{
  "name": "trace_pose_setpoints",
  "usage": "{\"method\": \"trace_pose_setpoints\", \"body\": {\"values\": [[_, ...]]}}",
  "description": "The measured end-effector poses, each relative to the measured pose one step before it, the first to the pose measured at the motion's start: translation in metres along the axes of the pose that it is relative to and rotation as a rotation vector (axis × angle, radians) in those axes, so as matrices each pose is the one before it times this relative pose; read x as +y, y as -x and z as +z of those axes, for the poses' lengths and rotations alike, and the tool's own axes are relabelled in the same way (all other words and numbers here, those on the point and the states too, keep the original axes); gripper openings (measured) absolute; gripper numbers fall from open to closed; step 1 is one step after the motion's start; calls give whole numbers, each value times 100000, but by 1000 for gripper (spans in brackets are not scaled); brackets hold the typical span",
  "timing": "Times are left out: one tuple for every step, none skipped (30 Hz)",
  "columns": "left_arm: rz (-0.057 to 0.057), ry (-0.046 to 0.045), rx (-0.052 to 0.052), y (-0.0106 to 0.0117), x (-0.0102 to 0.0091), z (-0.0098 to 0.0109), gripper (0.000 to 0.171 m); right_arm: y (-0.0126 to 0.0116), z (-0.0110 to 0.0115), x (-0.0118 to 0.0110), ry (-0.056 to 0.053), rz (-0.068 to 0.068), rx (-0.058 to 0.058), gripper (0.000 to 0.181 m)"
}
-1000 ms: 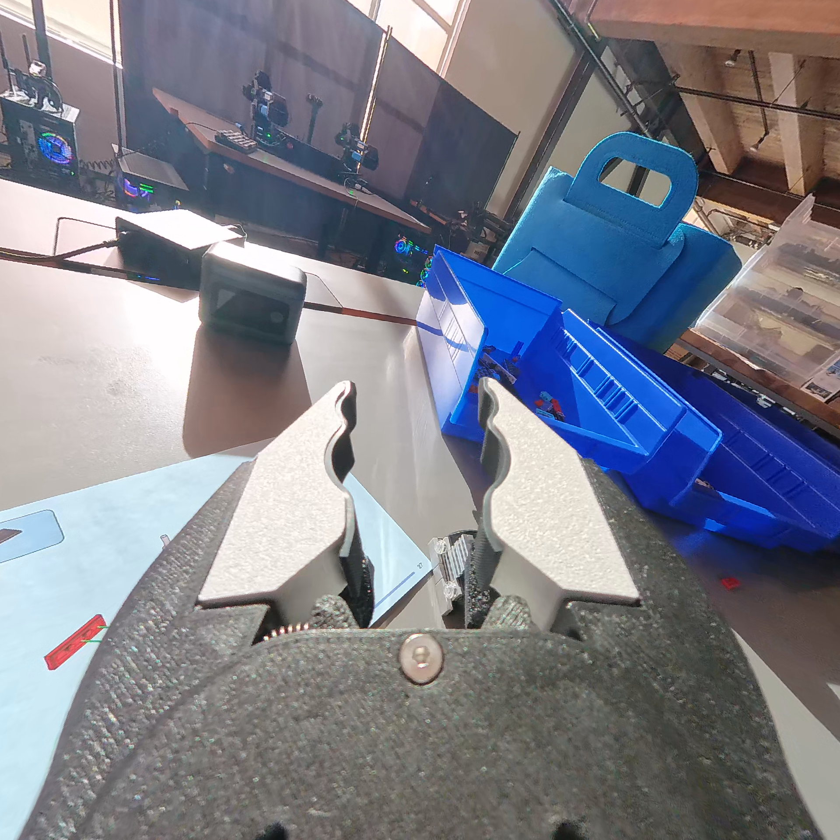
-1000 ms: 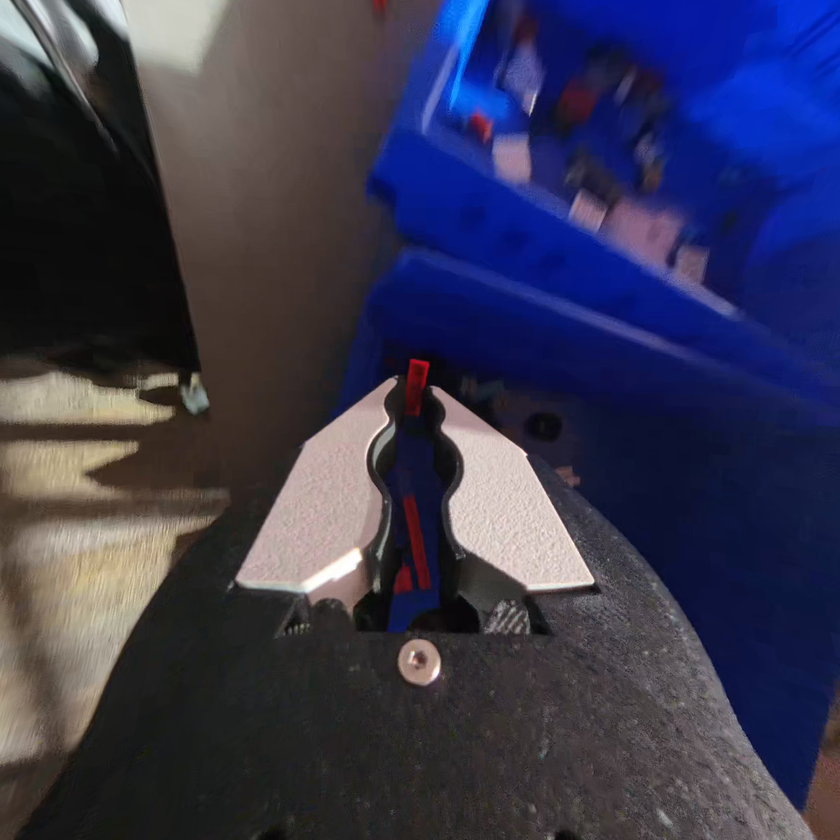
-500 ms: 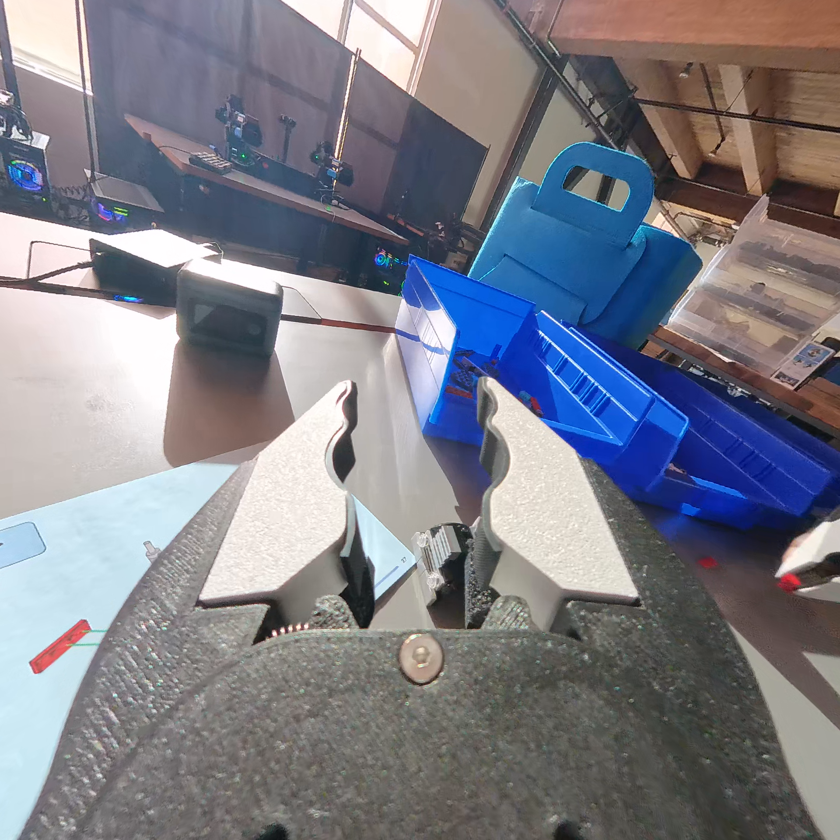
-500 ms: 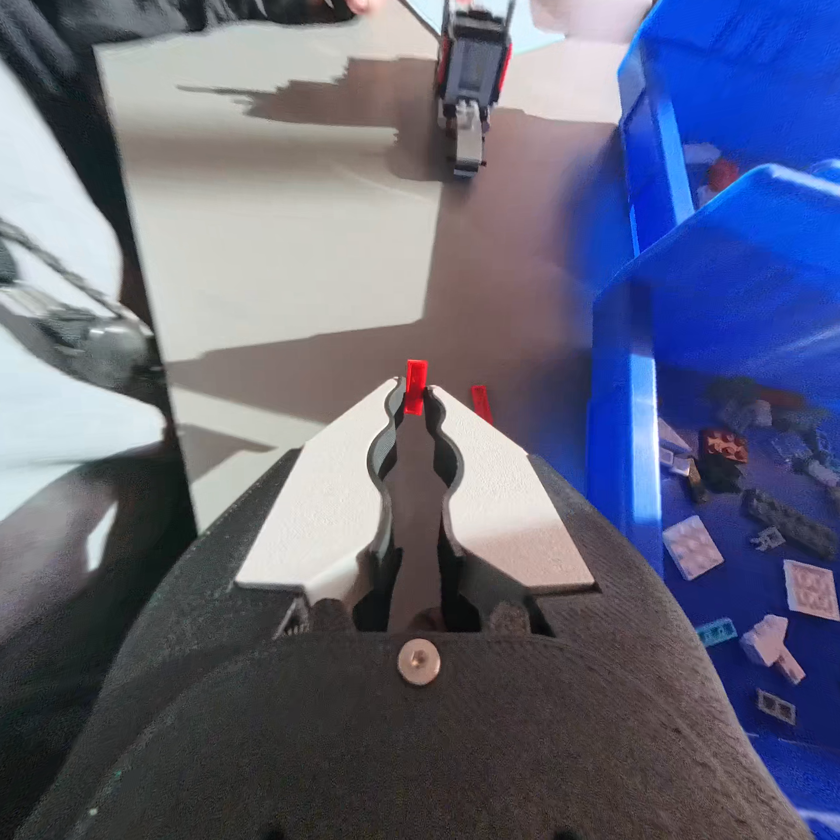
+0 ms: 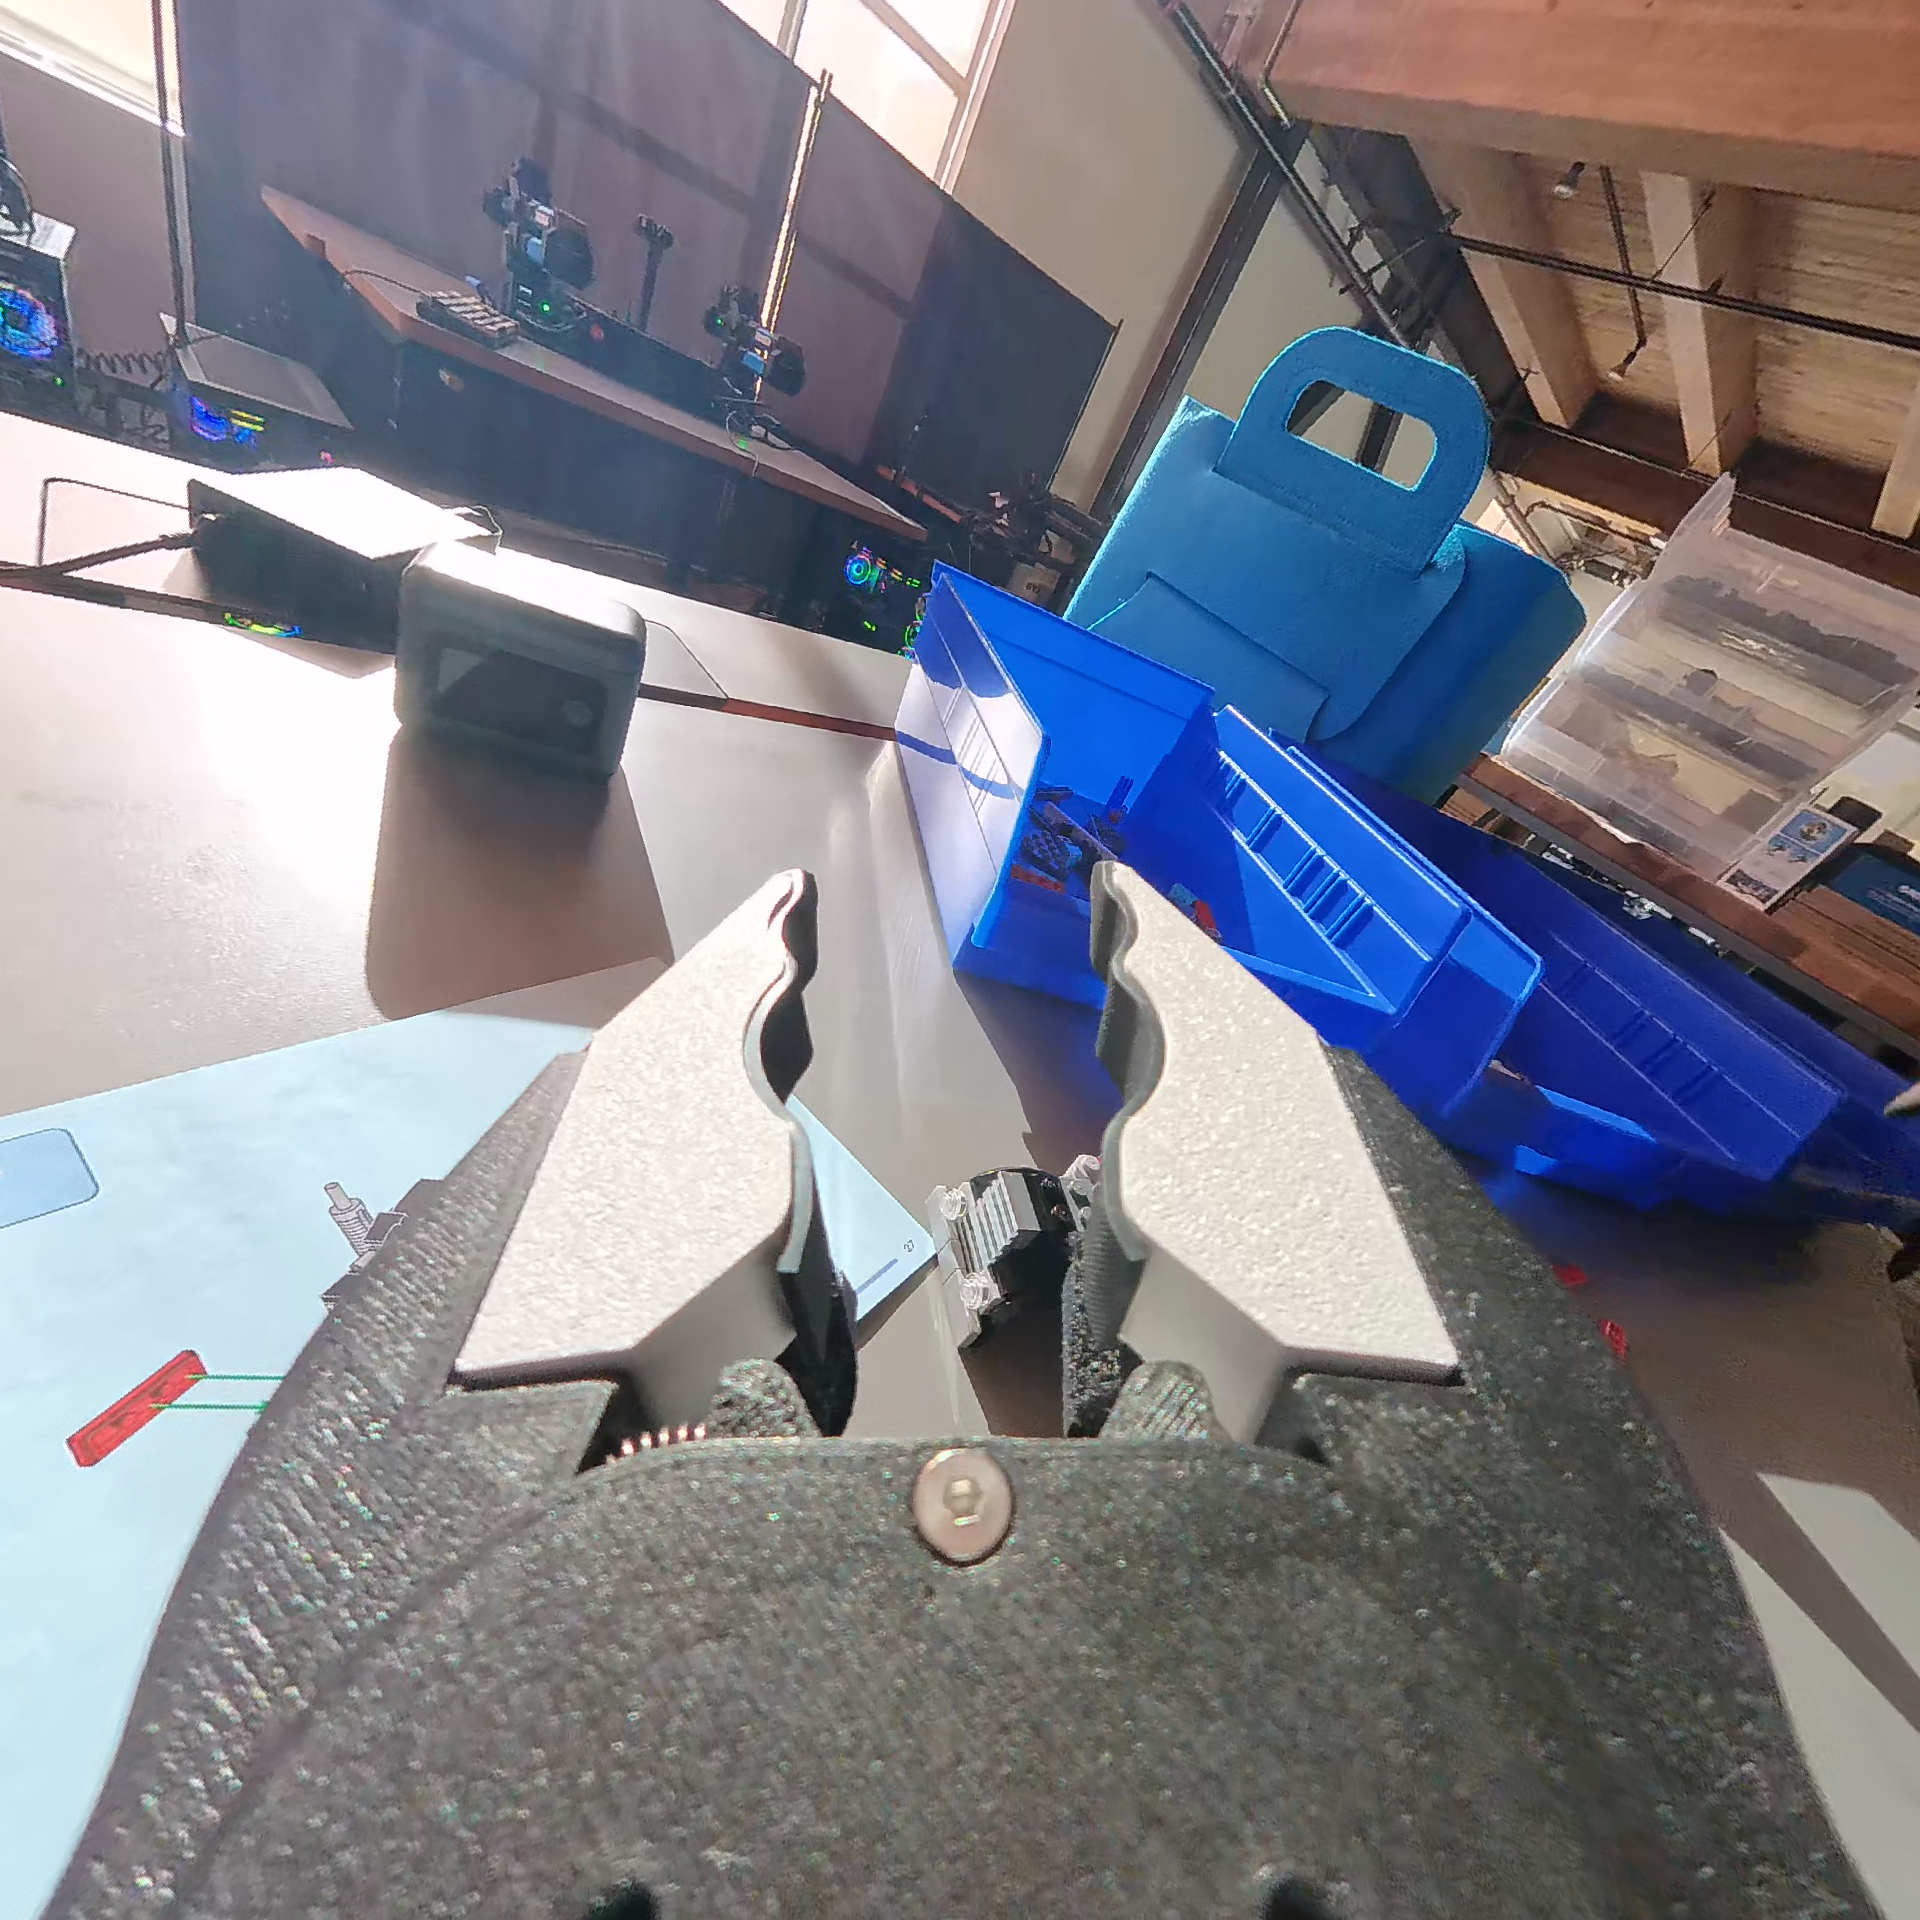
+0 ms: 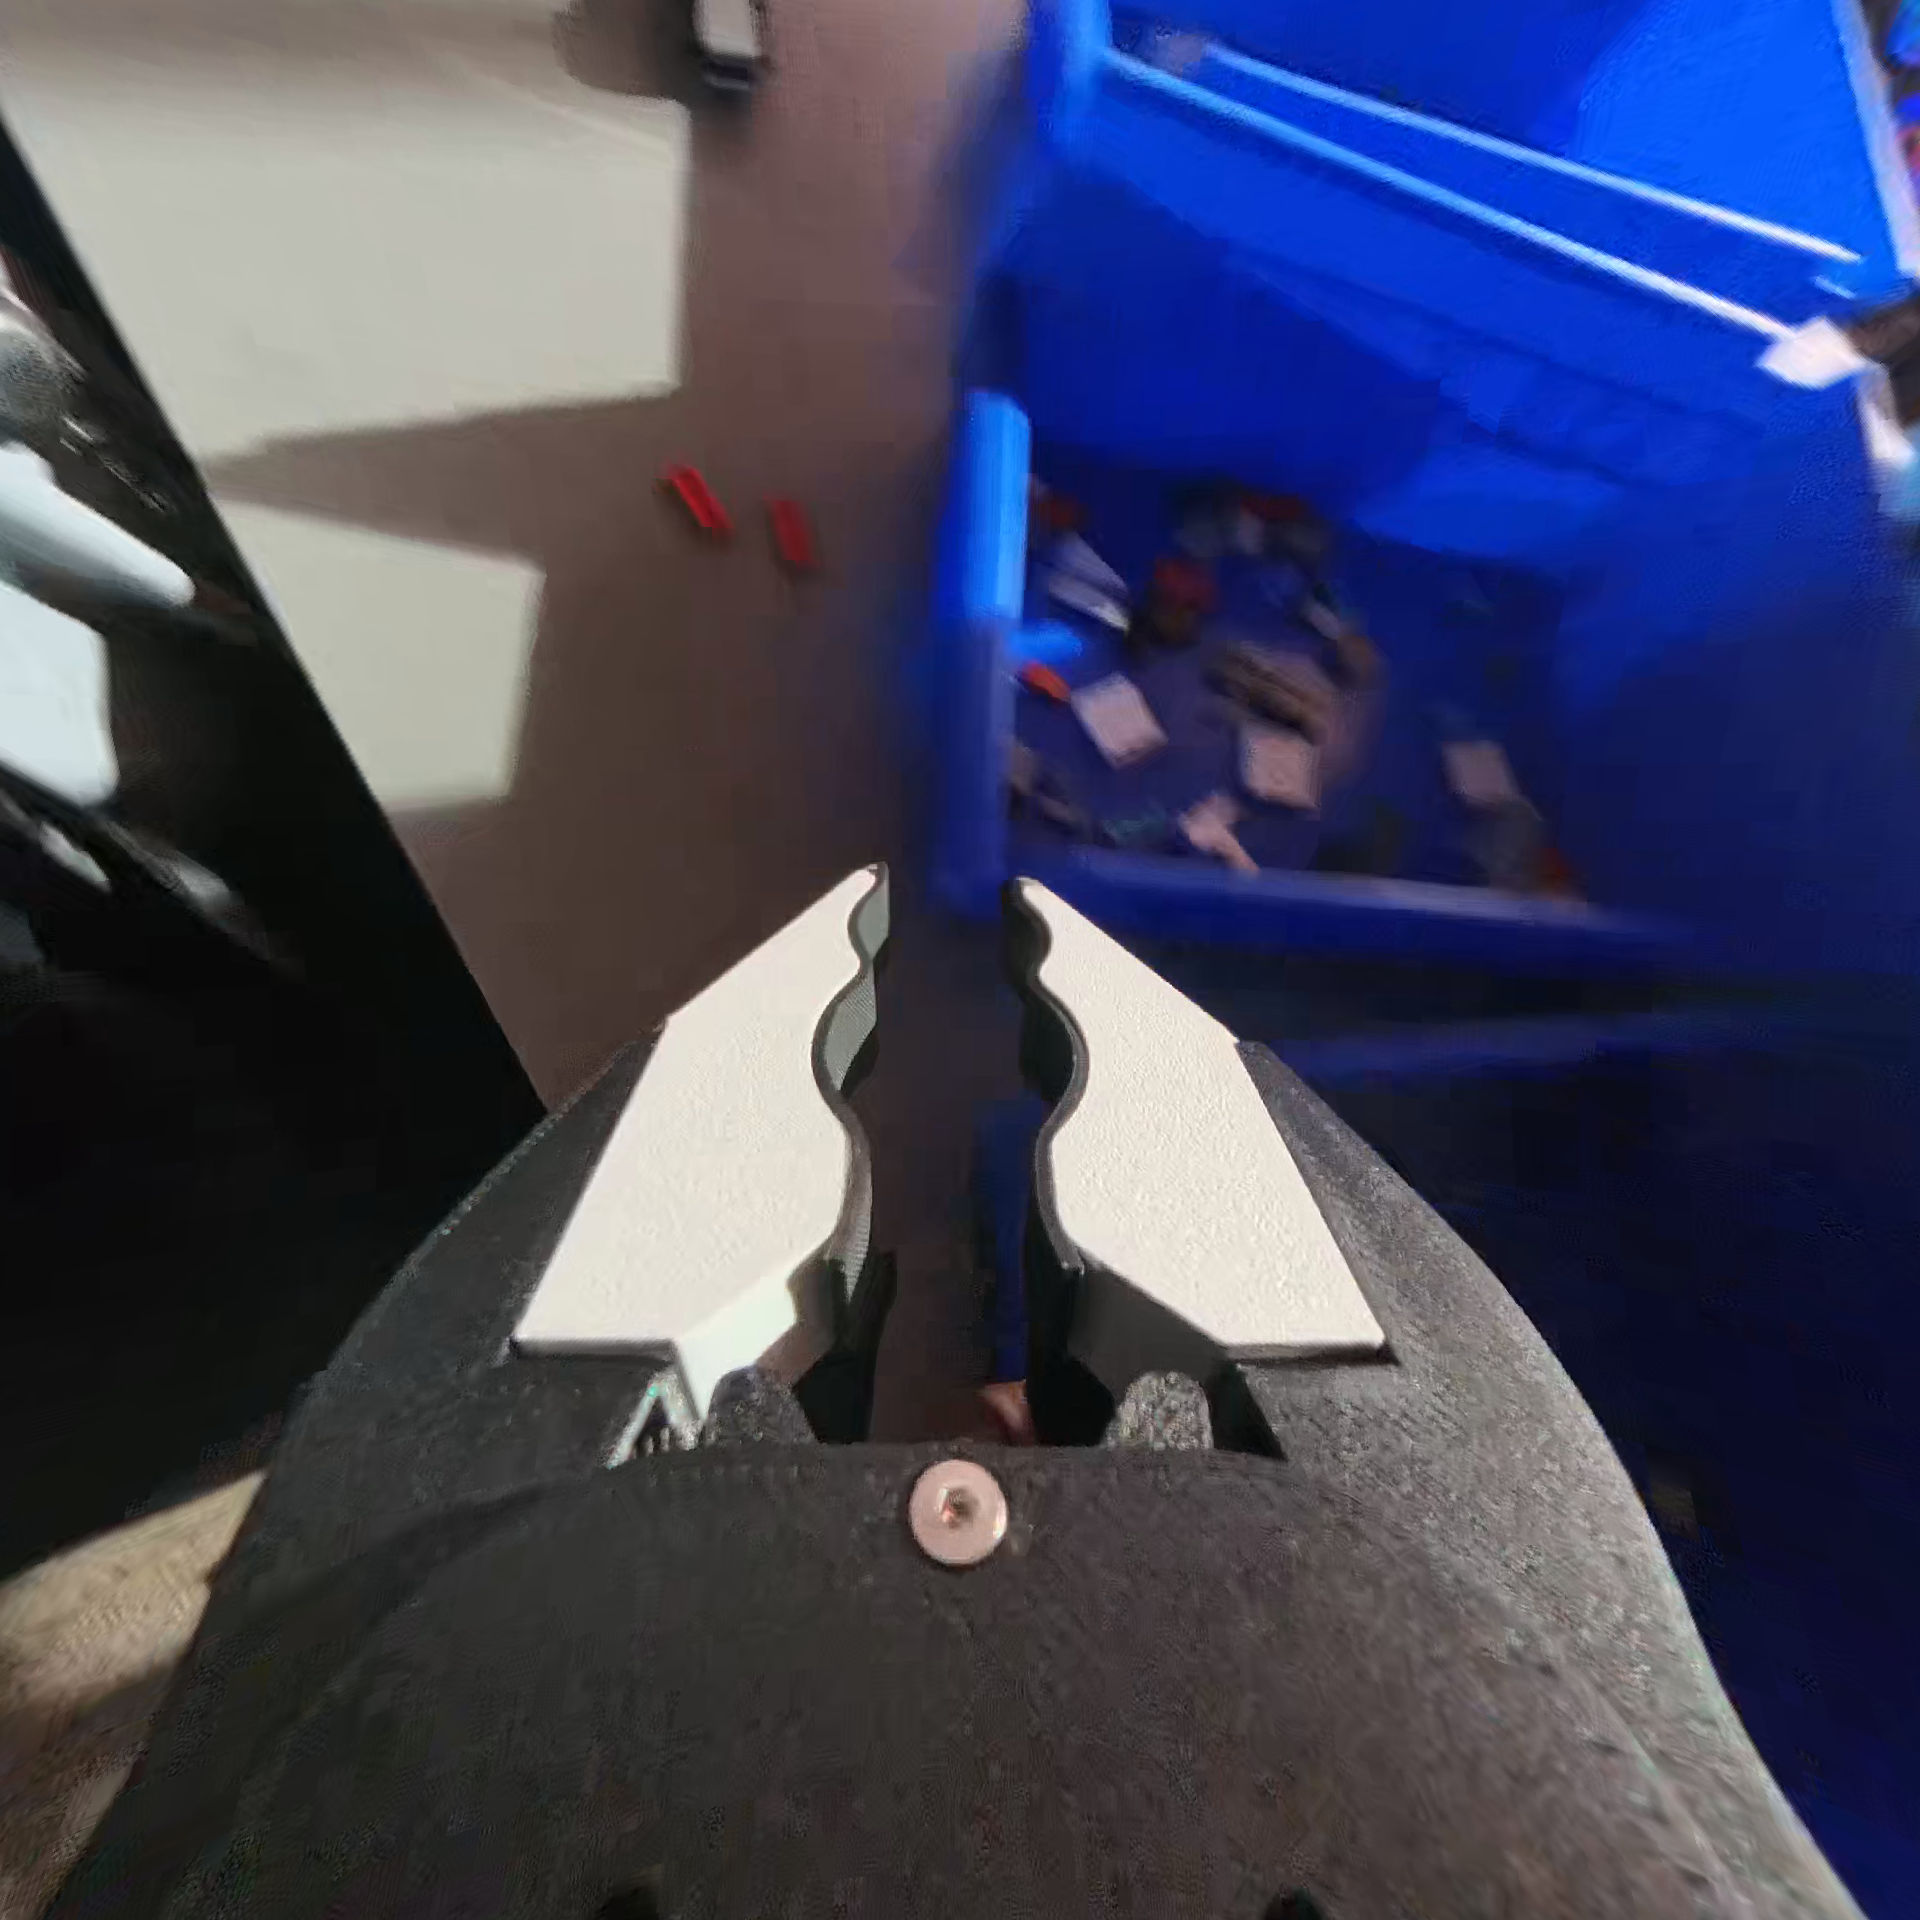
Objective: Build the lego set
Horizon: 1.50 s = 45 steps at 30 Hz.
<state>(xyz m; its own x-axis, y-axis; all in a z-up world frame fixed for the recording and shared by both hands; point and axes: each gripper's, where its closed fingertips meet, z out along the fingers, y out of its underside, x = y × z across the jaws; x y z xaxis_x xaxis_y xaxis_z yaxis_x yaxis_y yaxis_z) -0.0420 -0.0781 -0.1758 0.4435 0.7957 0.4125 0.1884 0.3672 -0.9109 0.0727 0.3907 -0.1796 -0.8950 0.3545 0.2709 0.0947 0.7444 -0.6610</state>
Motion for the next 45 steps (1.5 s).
{"method": "trace_pose_setpoints", "body": {"values": [[-349, 188, -152, 60, 20, 33, 53, -1905, -2006, 1468, 3242, 214, 3004, 24], [-337, 119, -103, 49, 12, 30, 53, -1708, -1485, 1809, 4488, -55, 1226, 24], [-233, 103, -151, 47, 17, 40, 53, -1472, -850, 2008, 5439, -839, 14, 25], [-153, 112, -107, 30, 15, 36, 53, -1127, -196, 2141, 6274, -811, -1501, 26], [-97, 99, -106, 30, 4, 37, 53, -802, 372, 2104, 7255, -928, -2726, 28], [-9, 90, -288, 37, 14, 30, 53, -508, 794, 1680, 6231, -1307, -3297, 30], [114, 52, -322, 33, 6, 6, 53, -367, 1005, 1063, 4545, -1514, -3158, 31], [314, -125, -289, 1, -11, -16, 53, -477, 1036, 497, 3043, -1575, -1643, 33], [459, -226, -341, 2, -29, -14, 53, -402, 953, 118, 2017, -2038, -1417, 33], [505, -150, -240, -17, -15, -14, 53, -190, 835, -107, 1318, -2678, -2041, 33], [444, 47, -200, -22, 10, 3, 53, -284, 738, -129, 1293, -2597, -1226, 33], [374, 135, -103, -28, 28, 14, 53, -265, 665, 57, 1992, -2373, -1363, 33], [287, 106, 33, -37, 16, 7, 53, -135, 617, 102, 1687, -2068, -2072, 33], [194, -6, 33, -15, -1, 1, 53, -96, 553, -59, 67, -790, -2267, 34], [96, -109, 52, -25, -15, -14, 53, -67, 495, -85, -558, 693, -2501, 34], [50, -164, -103, 9, -19, -6, 53, -143, 464, 62, 145, 1113, -1692, 34], [79, -132, -96, 6, -13, -17, 53, -118, 427, 248, 1221, 542, -1187, 35], [142, -46, 4, -19, -5, -5, 53, 20, 349, 225, 990, 12, -1354, 35], [120, 111, -65, 6, 21, 10, 53, 67, 255, 99, 73, 483, -1261, 36], [67, 222, -125, 7, 27, 25, 53, -47, 188, 92, 289, 1010, -499, 37], [57, 243, -25, 0, 37, 32, 53, -222, 54, -57, -288, 568, 825, 38], [99, 189, -31, -17, 27, 23, 53, -82, 22, 20, 252, 259, 185, 38], [117, 161, -8, -2, 16, 16, 53, -41, 37, 26, 341, 319, -59, 39], [89, 142, 148, -30, 26, 22, 53, -2, 6, 0, 40, 792, -303, 39], [69, 31, 175, -32, 10, -6, 53, 9, 21, 11, 112, 927, -370, 39], [73, -88, 193, -34, -18, -12, 53, 13, 7, 8, 129, 720, -218, 39], [51, -173, 287, -41, -22, -19, 53, 17, -4, 10, 279, 328, 16, 39], [-11, -244, 316, -42, -24, -28, 53, 67, -25, 40, 552, 72, -18, 37], [-40, -357, 371, -44, -55, -38, 53, 73, -14, 33, 705, -175, 158, 35], [-58, -456, 315, -30, -61, -45, 53, -2, -37, 19, 512, -257, 974, 35], [2, -639, 439, -57, -93, -72, 53, -52, -177, -86, -339, -90, 1544, 29], [77, -814, 581, -73, -118, -82, 53, -155, -390, -211, -1159, 74, 2410, 11], [104, -666, 659, -78, -122, -88, 53, -139, -547, -223, -1274, 628, 2303, 11], [208, -284, 892, -126, -69, -69, 52, -162, -726, -238, -1295, 707, 2559, 10], [185, -18, 796, -124, -37, -37, 52, -179, -812, -297, -1695, 638, 2700, 10], [167, 228, 773, -136, 28, 4, 52, -172, -712, -283, -1671, 796, 2393, 10], [241, 434, 743, -139, 64, 45, 52, -183, -505, -129, -750, 767, 2108, 13], [374, 539, 582, -117, 84, 56, 52, -209, -221, 11, 160, 335, 1934, 20], [409, 510, 403, -113, 78, 61, 52, -117, 5, 85, 751, 382, 1041, 23], [279, 570, 406, -122, 64, 53, 52, 71, 224, 134, 1075, 822, -610, 27], [184, 543, 686, -159, 87, 31, 52, 55, 382, 157, 1322, 1055, -823, 31], [12, 478, 439, -108, 108, 3, 52, -123, 498, 227, 1864, 965, -207, 34], [-124, 366, 312, -87, 108, -17, 52, -223, 548, 320, 2447, 848, -24, 36], [-148, 15, 329, -93, 36, -55, 52, -240, 557, 333, 2480, 1004, -394, 39], [-82, -275, 154, -67, -15, -70, 52, -164, 522, 253, 1861, 1227, -1220, 40]]}}
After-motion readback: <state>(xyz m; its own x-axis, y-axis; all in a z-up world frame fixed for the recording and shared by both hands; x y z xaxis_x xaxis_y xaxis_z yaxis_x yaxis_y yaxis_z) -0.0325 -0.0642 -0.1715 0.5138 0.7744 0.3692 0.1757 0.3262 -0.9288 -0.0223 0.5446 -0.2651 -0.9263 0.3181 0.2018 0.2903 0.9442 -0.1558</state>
